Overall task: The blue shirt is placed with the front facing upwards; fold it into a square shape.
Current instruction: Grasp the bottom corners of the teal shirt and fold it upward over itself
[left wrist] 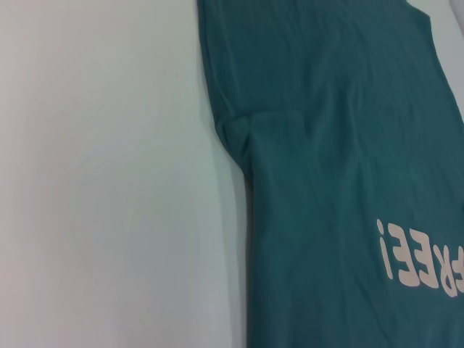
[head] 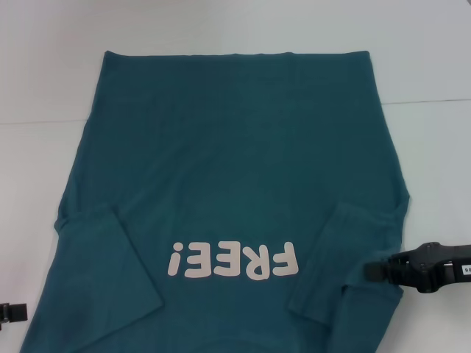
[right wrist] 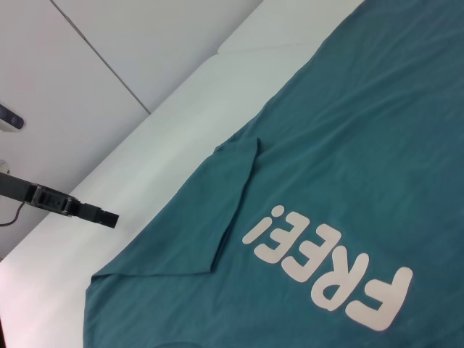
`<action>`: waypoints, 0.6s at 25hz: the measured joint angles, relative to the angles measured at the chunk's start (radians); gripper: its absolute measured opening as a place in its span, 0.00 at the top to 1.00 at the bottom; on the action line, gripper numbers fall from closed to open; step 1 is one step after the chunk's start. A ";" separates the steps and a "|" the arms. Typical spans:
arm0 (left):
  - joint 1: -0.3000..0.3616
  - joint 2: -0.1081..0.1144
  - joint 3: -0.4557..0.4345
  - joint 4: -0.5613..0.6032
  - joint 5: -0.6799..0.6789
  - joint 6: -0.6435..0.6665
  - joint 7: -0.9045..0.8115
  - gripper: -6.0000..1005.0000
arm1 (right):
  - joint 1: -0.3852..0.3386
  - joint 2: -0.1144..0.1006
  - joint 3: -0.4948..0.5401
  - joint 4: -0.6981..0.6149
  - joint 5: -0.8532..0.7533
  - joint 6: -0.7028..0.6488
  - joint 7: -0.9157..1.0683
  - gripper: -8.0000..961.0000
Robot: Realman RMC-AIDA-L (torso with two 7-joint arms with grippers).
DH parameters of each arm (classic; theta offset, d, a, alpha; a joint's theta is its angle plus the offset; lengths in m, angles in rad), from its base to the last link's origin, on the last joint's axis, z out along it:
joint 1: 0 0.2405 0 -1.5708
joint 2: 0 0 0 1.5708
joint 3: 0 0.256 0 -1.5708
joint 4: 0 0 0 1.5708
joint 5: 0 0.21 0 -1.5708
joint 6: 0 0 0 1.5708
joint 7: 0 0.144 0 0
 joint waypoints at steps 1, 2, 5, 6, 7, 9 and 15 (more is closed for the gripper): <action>-0.003 0.003 0.002 0.000 0.003 0.005 -0.005 0.36 | 0.002 0.000 0.000 0.000 0.000 0.001 0.000 0.96; -0.005 0.005 0.002 0.000 0.004 0.010 -0.009 0.34 | 0.004 0.000 0.000 0.000 0.000 0.002 0.000 0.96; -0.014 0.011 0.008 -0.001 0.005 0.029 -0.019 0.28 | 0.007 0.000 0.000 0.000 0.000 0.007 0.000 0.96; -0.019 0.014 0.013 -0.001 0.005 0.038 -0.023 0.25 | 0.008 -0.001 0.000 0.000 0.000 0.008 0.001 0.96; -0.019 0.014 0.013 -0.001 0.005 0.038 -0.023 0.23 | 0.009 -0.001 0.000 0.000 0.000 0.010 0.001 0.96; -0.034 0.024 0.036 -0.004 0.011 0.062 -0.043 0.18 | 0.011 -0.002 0.000 0.000 0.000 0.012 0.001 0.96; -0.069 0.034 0.067 -0.018 0.060 0.121 -0.096 0.11 | 0.020 -0.005 0.000 0.000 0.000 0.022 -0.002 0.96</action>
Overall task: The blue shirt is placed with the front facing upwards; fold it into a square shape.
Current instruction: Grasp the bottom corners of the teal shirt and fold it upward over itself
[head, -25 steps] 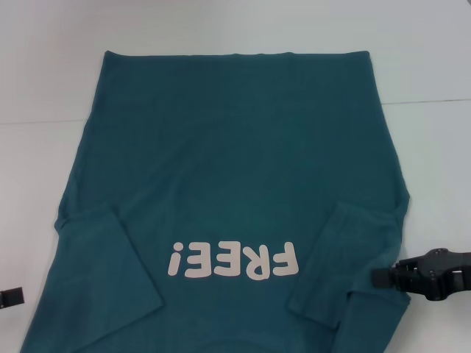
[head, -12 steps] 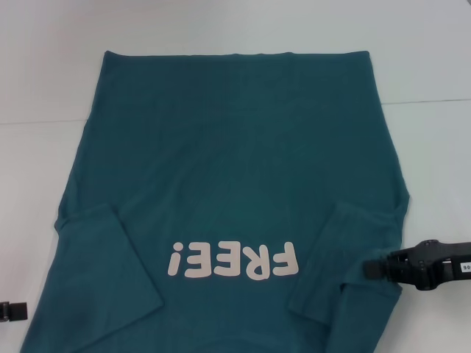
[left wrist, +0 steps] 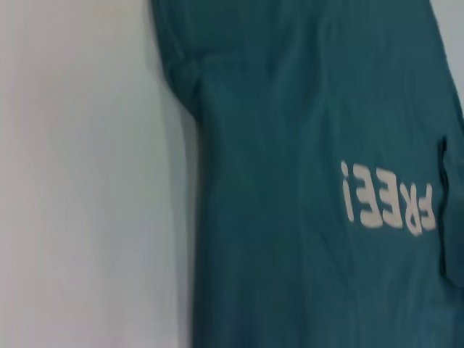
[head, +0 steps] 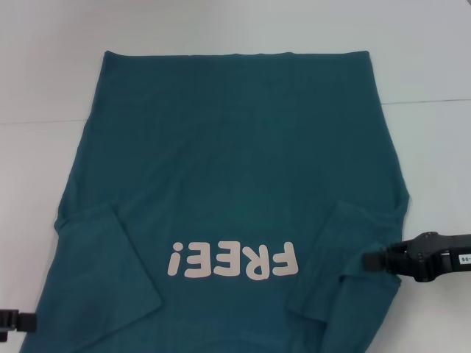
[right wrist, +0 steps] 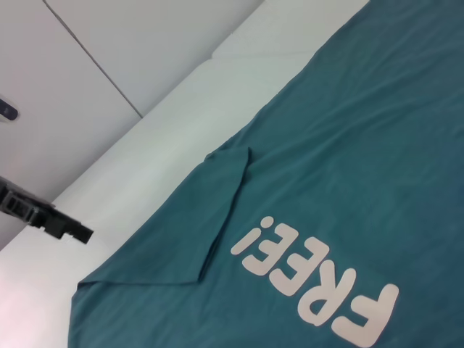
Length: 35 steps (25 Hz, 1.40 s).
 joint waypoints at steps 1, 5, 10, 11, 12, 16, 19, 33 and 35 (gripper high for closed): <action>-0.006 0.001 0.003 -0.005 0.012 0.010 -0.011 0.11 | 0.001 0.000 0.000 0.000 0.000 0.002 -0.001 0.96; -0.019 0.001 0.018 -0.019 0.056 0.019 -0.041 0.11 | 0.006 0.000 0.000 0.002 0.000 0.012 -0.002 0.96; -0.026 -0.002 0.050 -0.019 0.087 0.022 -0.056 0.12 | 0.012 0.000 0.000 0.003 0.000 0.017 0.000 0.96; -0.028 -0.002 0.052 -0.017 0.090 0.022 -0.056 0.12 | 0.012 0.000 0.000 0.003 0.000 0.018 0.000 0.96; -0.029 -0.002 0.053 -0.014 0.094 0.022 -0.056 0.12 | 0.013 0.000 0.000 0.003 0.000 0.018 0.000 0.96; -0.031 -0.004 0.056 -0.011 0.098 0.029 -0.053 0.12 | 0.017 -0.002 0.000 0.004 0.000 0.019 0.001 0.96; -0.031 -0.007 0.063 -0.009 0.100 0.034 -0.051 0.12 | 0.022 -0.006 0.000 0.013 0.000 0.021 0.002 0.96; -0.034 0.003 0.118 0.038 0.102 -0.012 -0.025 0.12 | 0.038 -0.021 0.000 0.061 0.000 0.043 -0.007 0.96; -0.035 0.005 0.119 0.047 0.102 -0.024 -0.022 0.13 | 0.038 -0.021 0.000 0.065 0.000 0.043 -0.011 0.96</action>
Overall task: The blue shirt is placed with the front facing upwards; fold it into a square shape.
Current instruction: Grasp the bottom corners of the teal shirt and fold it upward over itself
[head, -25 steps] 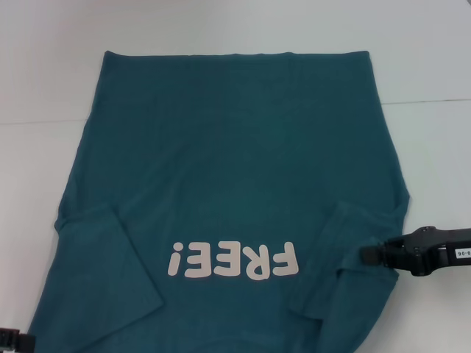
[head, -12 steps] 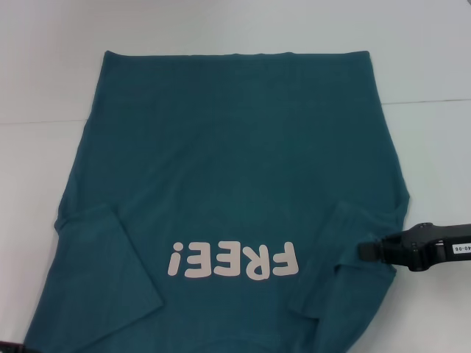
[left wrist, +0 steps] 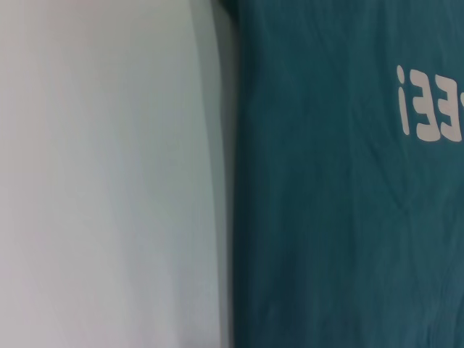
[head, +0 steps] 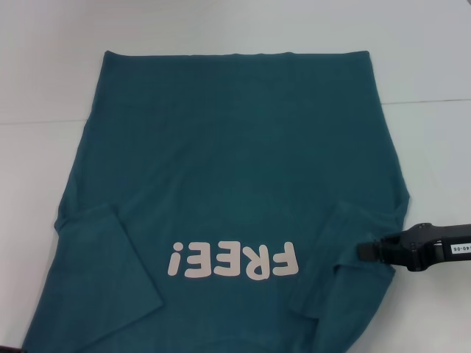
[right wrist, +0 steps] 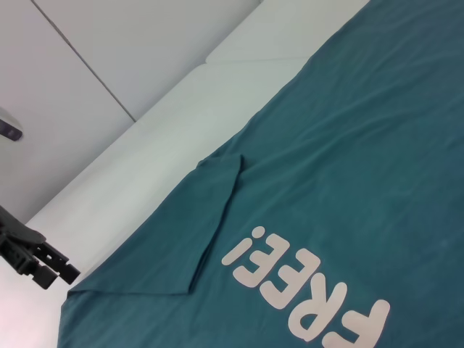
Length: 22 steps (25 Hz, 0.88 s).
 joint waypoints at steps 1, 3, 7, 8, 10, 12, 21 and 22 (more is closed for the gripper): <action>0.000 0.000 0.000 0.002 0.000 -0.003 0.000 0.13 | 0.000 0.000 0.000 0.000 0.000 0.000 -0.001 0.96; -0.002 0.000 0.004 0.005 0.000 -0.007 0.001 0.13 | 0.001 0.000 0.000 0.001 0.000 0.000 -0.003 0.96; -0.011 0.001 0.013 0.020 0.007 -0.016 0.001 0.13 | 0.003 0.000 0.000 0.001 0.000 0.001 -0.003 0.96; -0.014 0.001 0.013 0.026 0.012 -0.018 0.001 0.13 | 0.004 0.000 0.000 0.001 0.000 0.001 -0.003 0.96; -0.021 0.001 0.013 0.039 0.022 -0.021 0.001 0.13 | 0.005 0.000 0.000 0.001 0.000 0.001 -0.003 0.96; -0.026 0.001 0.013 0.048 0.024 -0.021 0.004 0.13 | 0.006 -0.001 0.000 0.001 0.000 0.002 -0.002 0.96; -0.041 0.000 0.014 0.056 0.050 -0.041 0.005 0.13 | 0.008 -0.005 0.000 0.001 0.000 0.004 -0.001 0.96; -0.041 0.000 0.014 0.055 0.057 -0.047 0.004 0.13 | 0.008 -0.005 0.000 0.001 0.000 0.005 -0.001 0.96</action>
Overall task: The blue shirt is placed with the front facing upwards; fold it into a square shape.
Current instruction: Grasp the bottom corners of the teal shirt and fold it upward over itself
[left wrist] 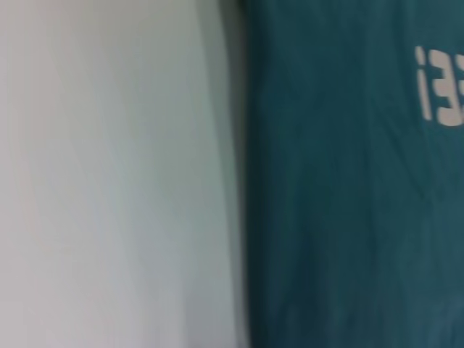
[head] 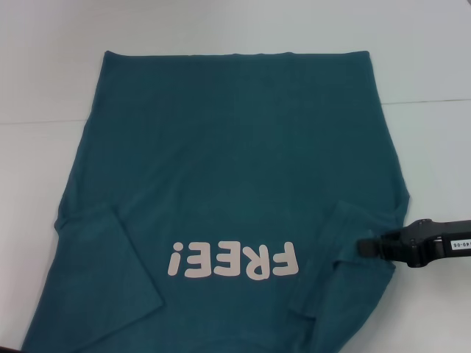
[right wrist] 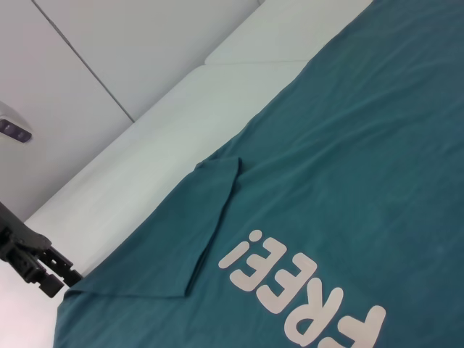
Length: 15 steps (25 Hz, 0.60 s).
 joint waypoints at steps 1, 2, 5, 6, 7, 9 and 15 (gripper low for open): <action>0.000 0.000 0.000 -0.001 0.005 -0.005 -0.001 0.13 | 0.000 0.000 0.000 0.000 0.000 0.001 0.000 0.96; 0.000 0.001 -0.001 -0.002 0.008 -0.006 -0.001 0.13 | 0.000 0.000 0.000 0.000 0.000 0.001 0.000 0.96; -0.001 0.002 0.000 -0.004 0.009 -0.009 -0.001 0.13 | 0.000 0.000 0.000 0.001 0.000 0.001 0.000 0.96; -0.001 0.003 0.000 -0.004 0.010 -0.010 -0.001 0.13 | 0.000 0.000 0.000 0.001 0.000 0.001 0.001 0.96; -0.002 0.003 0.000 -0.004 0.010 -0.010 -0.001 0.13 | 0.000 0.000 0.000 0.001 0.000 0.001 0.001 0.96; -0.005 0.003 -0.001 0.000 0.011 -0.011 -0.001 0.13 | 0.000 0.000 0.000 0.001 0.000 0.001 0.001 0.96; -0.014 -0.003 0.000 0.005 0.011 -0.002 -0.001 0.13 | 0.000 0.000 0.000 0.002 0.000 0.001 0.001 0.96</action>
